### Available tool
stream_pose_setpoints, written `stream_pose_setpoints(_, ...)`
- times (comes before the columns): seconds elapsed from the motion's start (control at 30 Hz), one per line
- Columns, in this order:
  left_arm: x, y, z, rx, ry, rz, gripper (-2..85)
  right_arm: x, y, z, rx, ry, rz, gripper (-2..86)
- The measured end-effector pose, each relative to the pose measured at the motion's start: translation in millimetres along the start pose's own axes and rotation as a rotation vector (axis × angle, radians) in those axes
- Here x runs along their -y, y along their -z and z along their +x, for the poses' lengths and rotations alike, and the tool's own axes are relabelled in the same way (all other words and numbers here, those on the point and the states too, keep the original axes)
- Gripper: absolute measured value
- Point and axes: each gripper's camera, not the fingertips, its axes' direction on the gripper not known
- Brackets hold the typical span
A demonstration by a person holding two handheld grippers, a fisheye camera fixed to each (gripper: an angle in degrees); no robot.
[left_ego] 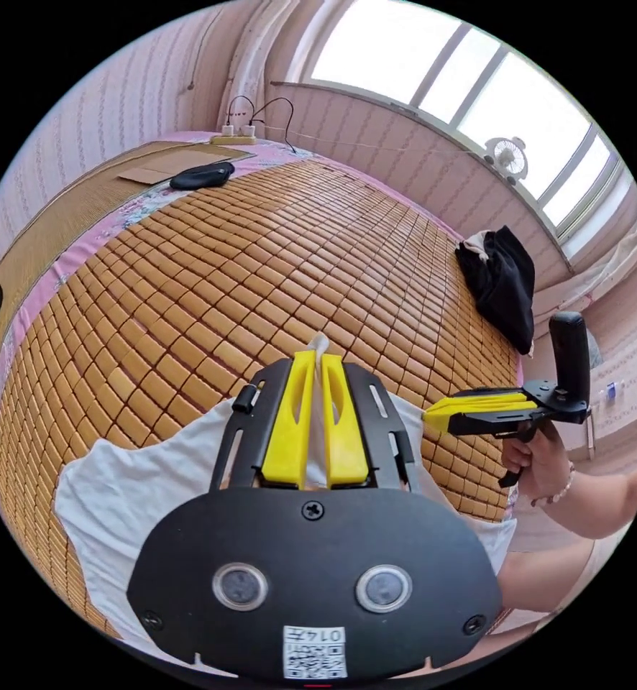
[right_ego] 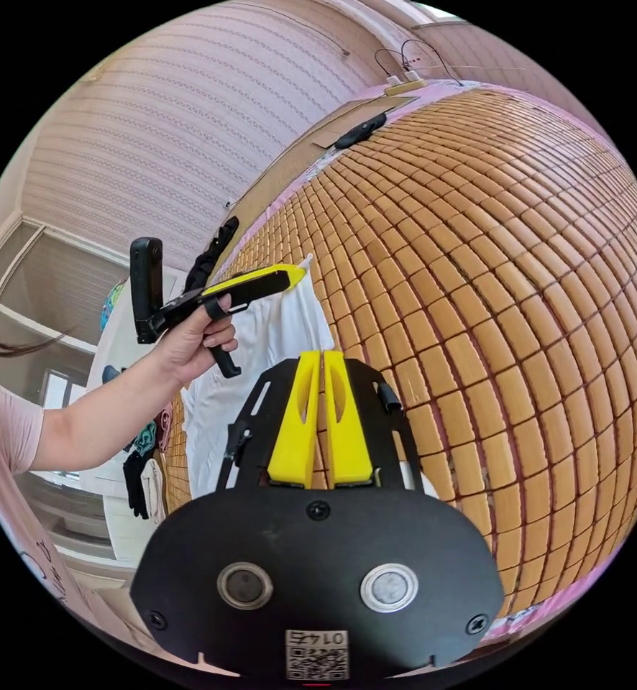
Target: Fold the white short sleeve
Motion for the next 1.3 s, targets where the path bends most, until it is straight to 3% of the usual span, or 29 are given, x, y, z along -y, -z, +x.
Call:
stream_pose_setpoints(0.1, -26.1, 45.7, -2.1, -0.03, 0.034, 0.136, 0.0, -10.5, 12.6, -36.3, 0.056, 0.193, 0.042, 0.1)
stream_pose_setpoints(0.23, -95.0, 97.7, -1.6, -0.031, 0.134, 0.185, 2.4, -30.9, -10.2, -78.7, 0.14, 0.376, -0.205, 0.1)
stream_pose_setpoints(0.43, -166.2, 104.8, -13.6, 0.094, 0.31, 0.007, 6.4, -50.9, -44.0, -99.4, 0.056, 0.357, -0.365, -0.1)
stream_pose_setpoints(0.6, -157.0, 105.5, -19.3, 0.095, 0.32, 0.057, 5.7, -37.7, -63.6, -124.0, 0.081, 0.352, -0.312, -0.1)
stream_pose_setpoints(0.8, -148.8, 59.8, -22.0, 0.153, 0.316, -0.085, 4.1, -36.5, -130.2, -166.5, -0.174, 0.419, -0.439, -0.1)
stream_pose_setpoints(1.03, -180.0, 107.2, -18.2, 0.116, 0.424, 0.102, 8.4, -40.2, -147.6, -212.1, -0.398, 0.477, -0.448, -0.2)
stream_pose_setpoints(1.17, -230.0, 160.8, -22.4, 0.235, 0.578, 0.158, 7.2, -36.9, -151.6, -246.9, -0.332, 0.549, -0.452, -0.1)
stream_pose_setpoints(1.3, -300.1, 214.0, -44.2, 0.42, 0.783, 0.187, 6.6, -25.2, -199.3, -308.3, -0.083, 0.637, -0.548, 0.1)
